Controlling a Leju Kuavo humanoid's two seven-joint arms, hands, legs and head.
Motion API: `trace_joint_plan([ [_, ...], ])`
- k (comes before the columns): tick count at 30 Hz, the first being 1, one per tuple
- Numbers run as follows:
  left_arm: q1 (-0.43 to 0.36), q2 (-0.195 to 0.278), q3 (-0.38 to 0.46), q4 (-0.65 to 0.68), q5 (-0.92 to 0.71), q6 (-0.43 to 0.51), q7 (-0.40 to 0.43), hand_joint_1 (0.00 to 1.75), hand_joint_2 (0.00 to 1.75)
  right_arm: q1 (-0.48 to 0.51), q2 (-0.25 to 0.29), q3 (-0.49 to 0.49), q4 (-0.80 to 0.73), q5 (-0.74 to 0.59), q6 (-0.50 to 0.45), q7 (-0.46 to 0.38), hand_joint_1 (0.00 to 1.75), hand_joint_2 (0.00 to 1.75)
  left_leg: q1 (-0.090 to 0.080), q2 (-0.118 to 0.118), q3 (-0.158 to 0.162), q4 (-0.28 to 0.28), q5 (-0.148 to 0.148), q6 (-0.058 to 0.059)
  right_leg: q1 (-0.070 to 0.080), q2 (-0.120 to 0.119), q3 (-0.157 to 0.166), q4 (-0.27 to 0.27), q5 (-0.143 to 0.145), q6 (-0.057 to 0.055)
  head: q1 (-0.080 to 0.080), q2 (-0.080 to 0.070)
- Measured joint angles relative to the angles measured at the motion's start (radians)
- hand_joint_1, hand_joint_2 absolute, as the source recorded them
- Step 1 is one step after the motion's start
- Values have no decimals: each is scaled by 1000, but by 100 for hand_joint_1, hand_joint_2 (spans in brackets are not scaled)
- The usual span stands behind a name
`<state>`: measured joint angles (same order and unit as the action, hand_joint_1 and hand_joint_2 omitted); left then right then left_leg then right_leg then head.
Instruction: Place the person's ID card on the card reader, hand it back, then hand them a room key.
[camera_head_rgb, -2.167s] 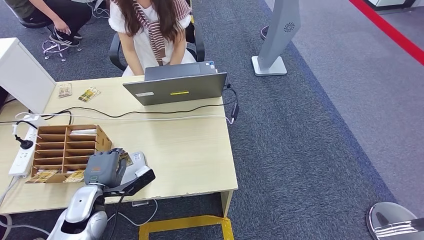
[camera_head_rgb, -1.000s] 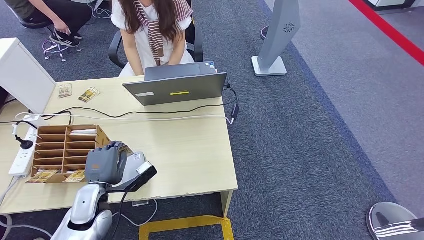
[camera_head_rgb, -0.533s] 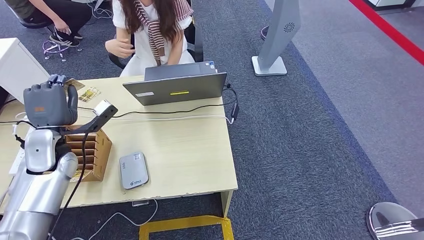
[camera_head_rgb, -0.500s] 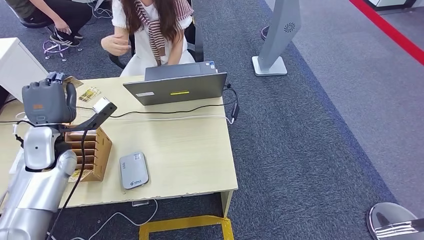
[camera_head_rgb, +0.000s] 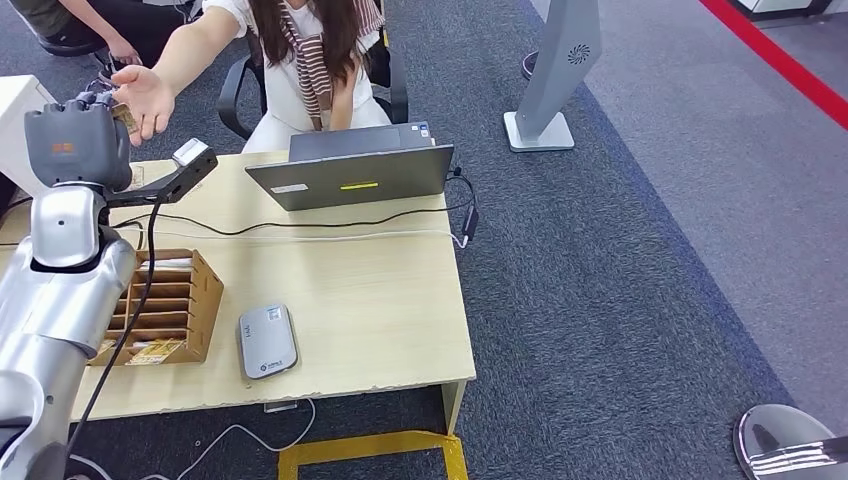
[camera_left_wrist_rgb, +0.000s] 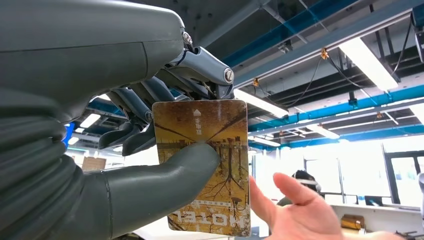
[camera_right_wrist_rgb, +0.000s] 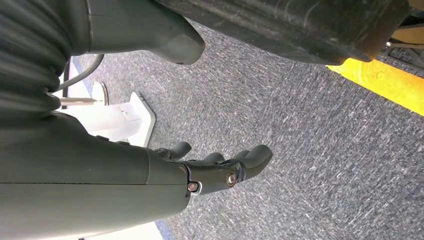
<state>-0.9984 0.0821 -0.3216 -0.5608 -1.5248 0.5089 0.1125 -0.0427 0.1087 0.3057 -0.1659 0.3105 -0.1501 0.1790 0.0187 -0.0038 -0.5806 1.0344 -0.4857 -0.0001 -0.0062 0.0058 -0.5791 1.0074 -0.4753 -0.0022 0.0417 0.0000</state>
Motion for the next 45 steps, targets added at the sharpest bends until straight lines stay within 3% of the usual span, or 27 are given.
trace_joint_plan([
  [3,-2,-3,0,16,0,3,0,175,175,0,0,0,0,0,1,1,0,175,0,0,0,0,0,0,0,0,0,0,0,0,0,0],
  [7,-2,-3,0,33,-1,5,1,0,175,0,0,0,0,0,1,-3,0,175,0,0,0,0,0,0,0,0,0,0,0,0,0,0],
  [20,-2,-5,0,60,-3,2,19,0,175,0,0,0,0,-5,-1,-4,0,175,0,0,0,0,0,0,0,0,0,0,0,0,0,0],
  [31,3,-12,0,60,18,28,-11,0,175,0,0,0,0,-6,-2,-2,0,175,0,0,0,0,0,0,0,0,0,0,0,0,0,0],
  [34,22,-13,5,45,58,52,-55,0,175,0,0,-1,0,-12,-5,-4,0,175,0,0,0,0,0,0,0,0,0,0,0,0,0,0],
  [36,77,-12,9,-16,107,65,-108,0,175,1,0,-4,0,-25,-12,-9,0,175,0,0,0,0,0,0,0,0,0,0,0,0,0,0],
  [38,184,-2,10,-140,153,57,-148,0,175,4,0,-13,0,-41,-23,-16,0,175,-1,2,1,-1,-2,0,-1,2,1,0,-1,0,0,0],
  [45,717,116,9,-663,196,39,-160,0,175,25,8,-58,0,-87,-61,-31,0,175,0,11,5,-2,-8,-1,0,12,1,0,-6,-1,-2,0],
])
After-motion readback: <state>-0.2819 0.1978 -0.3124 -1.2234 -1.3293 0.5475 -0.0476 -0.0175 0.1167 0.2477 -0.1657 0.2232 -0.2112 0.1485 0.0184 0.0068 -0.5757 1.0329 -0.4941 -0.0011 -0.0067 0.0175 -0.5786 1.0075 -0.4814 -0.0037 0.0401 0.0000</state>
